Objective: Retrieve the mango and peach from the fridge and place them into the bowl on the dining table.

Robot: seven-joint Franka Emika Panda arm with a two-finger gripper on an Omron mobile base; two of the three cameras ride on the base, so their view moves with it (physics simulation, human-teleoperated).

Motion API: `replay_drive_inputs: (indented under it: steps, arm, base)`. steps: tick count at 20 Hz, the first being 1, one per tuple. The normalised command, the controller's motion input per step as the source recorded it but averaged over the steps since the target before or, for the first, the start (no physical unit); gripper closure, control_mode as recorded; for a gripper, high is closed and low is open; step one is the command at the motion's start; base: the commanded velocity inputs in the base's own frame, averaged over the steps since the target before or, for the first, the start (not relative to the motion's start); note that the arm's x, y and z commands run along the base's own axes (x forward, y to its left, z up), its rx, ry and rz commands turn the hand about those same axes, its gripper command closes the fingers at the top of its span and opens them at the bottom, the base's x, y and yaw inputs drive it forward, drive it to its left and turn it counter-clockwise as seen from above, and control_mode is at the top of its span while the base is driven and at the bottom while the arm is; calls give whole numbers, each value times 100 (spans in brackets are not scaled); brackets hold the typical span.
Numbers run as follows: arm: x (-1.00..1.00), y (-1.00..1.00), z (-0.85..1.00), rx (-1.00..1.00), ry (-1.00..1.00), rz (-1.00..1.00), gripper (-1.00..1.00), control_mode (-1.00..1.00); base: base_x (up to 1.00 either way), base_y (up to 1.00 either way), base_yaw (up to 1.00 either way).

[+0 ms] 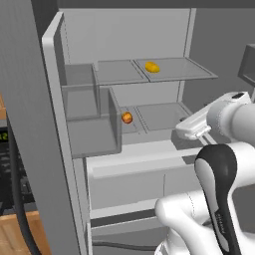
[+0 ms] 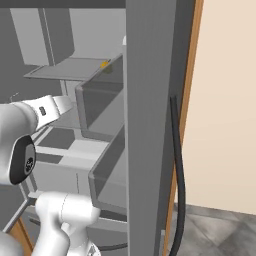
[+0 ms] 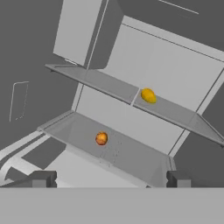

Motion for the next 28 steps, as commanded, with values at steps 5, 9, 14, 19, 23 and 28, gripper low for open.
replay_drive_inputs:
  steps: [5, 9, 14, 19, 23, 28]
  arm:
    - [41, 0, 0, 0, 4, 0, -100, -100]
    - [32, -1, 1, 0, 12, -11, -100, -100]
    - [6, 0, -7, 0, 1, -10, -100, -100]
    - [7, 0, -22, 11, -1, -7, -100, -100]
    - [6, 0, 0, 17, 8, 0, -100, -100]
    - [4, 0, 32, 10, 4, -3, -100, -100]
  base:
    - [17, 0, 0]
    - [0, 0, 0]
    - [0, 0, 0]
    - [0, 0, 0]
    - [0, 0, 0]
    - [0, 0, 0]
